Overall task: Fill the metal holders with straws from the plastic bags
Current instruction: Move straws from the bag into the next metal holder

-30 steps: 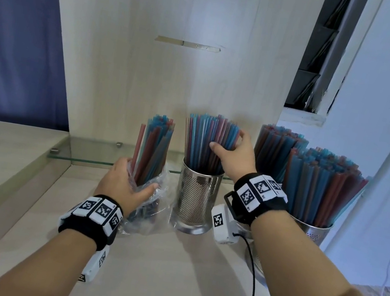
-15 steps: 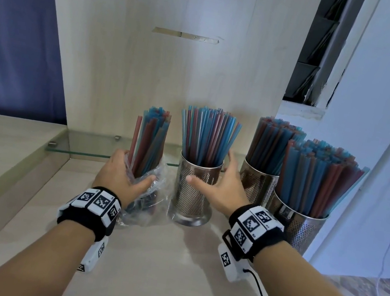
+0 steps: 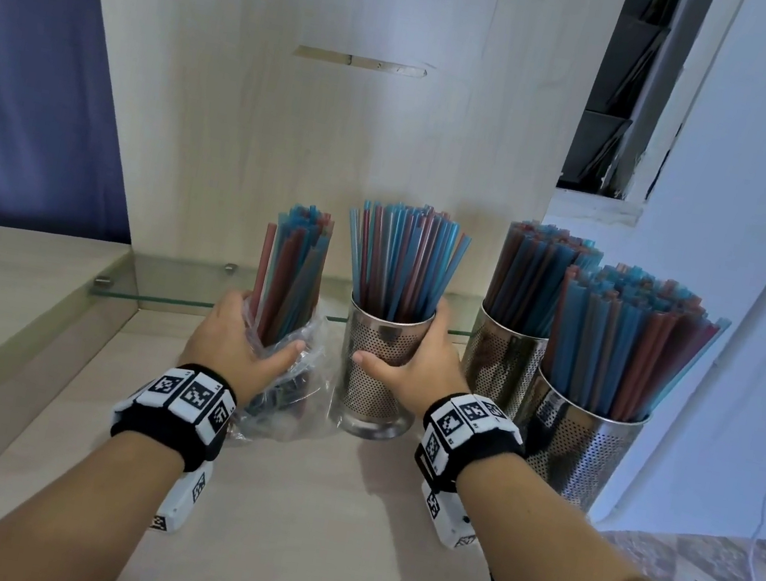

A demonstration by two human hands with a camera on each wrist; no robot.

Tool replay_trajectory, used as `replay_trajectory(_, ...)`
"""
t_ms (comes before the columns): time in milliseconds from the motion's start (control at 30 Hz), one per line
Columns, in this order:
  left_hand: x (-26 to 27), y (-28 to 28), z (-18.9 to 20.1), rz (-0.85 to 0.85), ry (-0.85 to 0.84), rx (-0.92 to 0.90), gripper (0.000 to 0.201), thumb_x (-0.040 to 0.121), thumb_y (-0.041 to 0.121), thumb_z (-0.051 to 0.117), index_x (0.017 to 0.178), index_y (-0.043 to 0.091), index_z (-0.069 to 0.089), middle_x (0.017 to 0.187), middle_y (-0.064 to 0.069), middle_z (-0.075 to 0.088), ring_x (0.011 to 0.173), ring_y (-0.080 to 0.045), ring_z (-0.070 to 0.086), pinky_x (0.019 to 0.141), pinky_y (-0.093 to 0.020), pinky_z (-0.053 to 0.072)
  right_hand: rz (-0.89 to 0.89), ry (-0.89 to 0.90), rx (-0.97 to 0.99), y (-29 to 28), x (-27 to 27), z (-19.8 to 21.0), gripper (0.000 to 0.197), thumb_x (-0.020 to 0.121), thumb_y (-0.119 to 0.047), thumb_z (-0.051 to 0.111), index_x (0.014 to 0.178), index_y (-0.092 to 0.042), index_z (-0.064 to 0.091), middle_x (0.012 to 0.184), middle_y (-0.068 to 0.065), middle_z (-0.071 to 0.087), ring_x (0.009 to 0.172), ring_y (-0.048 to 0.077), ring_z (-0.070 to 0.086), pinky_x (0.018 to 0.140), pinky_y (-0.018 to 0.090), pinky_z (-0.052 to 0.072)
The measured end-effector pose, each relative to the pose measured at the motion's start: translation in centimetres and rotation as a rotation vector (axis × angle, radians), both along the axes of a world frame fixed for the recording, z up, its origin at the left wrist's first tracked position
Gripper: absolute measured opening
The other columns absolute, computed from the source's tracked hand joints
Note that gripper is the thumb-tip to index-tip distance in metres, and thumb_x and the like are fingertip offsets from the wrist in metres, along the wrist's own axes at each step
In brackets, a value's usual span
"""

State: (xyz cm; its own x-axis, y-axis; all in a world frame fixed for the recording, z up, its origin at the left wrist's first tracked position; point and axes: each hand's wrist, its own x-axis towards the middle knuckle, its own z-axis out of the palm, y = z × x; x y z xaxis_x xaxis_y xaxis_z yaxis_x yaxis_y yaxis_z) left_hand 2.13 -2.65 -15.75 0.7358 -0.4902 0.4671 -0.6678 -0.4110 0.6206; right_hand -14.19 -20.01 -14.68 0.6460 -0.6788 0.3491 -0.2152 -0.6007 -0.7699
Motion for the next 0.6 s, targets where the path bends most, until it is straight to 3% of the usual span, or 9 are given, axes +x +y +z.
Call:
replay_trajectory(100,-0.4,0.1,0.2,-0.002,-0.016,0.003,0.074,0.070,0.053,0.079,0.123,0.013,0.045,0.110,-0.003,0.061,0.096,-0.021,0.059,0.080,-0.031,0.053,-0.012,0.000,-0.004,-0.2,0.3,-0.4,0.120,0.057,-0.053,0.090,0.148,-0.032,0.014,0.140,-0.004,0.052,0.126,0.018,0.054,0.106,0.040,0.047)
replay_trajectory(233,-0.8,0.3,0.7,0.021,-0.014,-0.011,0.073,0.071,0.051,0.080,0.122,0.011,0.046,0.109,-0.005,0.060,0.096,-0.022,0.059,0.081,-0.034,0.054,-0.016,0.016,-0.005,-0.4,0.4,-0.6,0.122,0.057,-0.055,0.088,0.149,-0.034,0.010,0.142,-0.001,0.051,0.126,0.019,0.054,0.105,0.042,0.047)
replay_trajectory(367,-1.2,0.4,1.0,0.084,0.004,-0.165,0.083,0.068,0.048,0.083,0.128,0.007,0.042,0.117,-0.010,0.059,0.102,-0.027,0.061,0.084,-0.036,0.054,-0.021,0.008,-0.011,-0.4,0.4,-0.8,0.123,0.058,-0.056,0.088,0.150,-0.034,0.008,0.142,0.000,0.051,0.127,0.021,0.054,0.105,0.044,0.048)
replay_trajectory(467,-0.7,0.1,0.7,0.063,0.039,-0.040,0.082,0.068,0.050,0.082,0.129,0.010,0.043,0.119,-0.008,0.061,0.104,-0.027,0.062,0.087,-0.037,0.054,-0.014,0.004,-0.011,-0.4,0.3,-0.8,0.123,0.058,-0.056,0.087,0.150,-0.034,0.008,0.143,0.000,0.051,0.126,0.022,0.055,0.105,0.045,0.048)
replay_trajectory(533,-0.5,0.2,0.7,0.076,0.022,-0.005,0.080,0.069,0.053,0.079,0.128,0.011,0.046,0.117,-0.006,0.062,0.103,-0.025,0.062,0.087,-0.038,0.054,-0.014,0.002,-0.015,-0.5,0.2,-0.8,0.123,0.058,-0.057,0.087,0.149,-0.034,0.009,0.143,0.000,0.051,0.126,0.022,0.055,0.104,0.046,0.048)
replay_trajectory(600,-0.7,0.3,0.8,0.098,0.001,-0.110,0.080,0.071,0.049,0.080,0.130,0.010,0.044,0.117,-0.003,0.058,0.100,-0.019,0.058,0.086,-0.034,0.052,-0.015,0.001,-0.018,-0.5,0.2,-0.8,0.121,0.058,-0.056,0.087,0.149,-0.034,0.010,0.141,0.000,0.053,0.124,0.022,0.056,0.104,0.044,0.049)
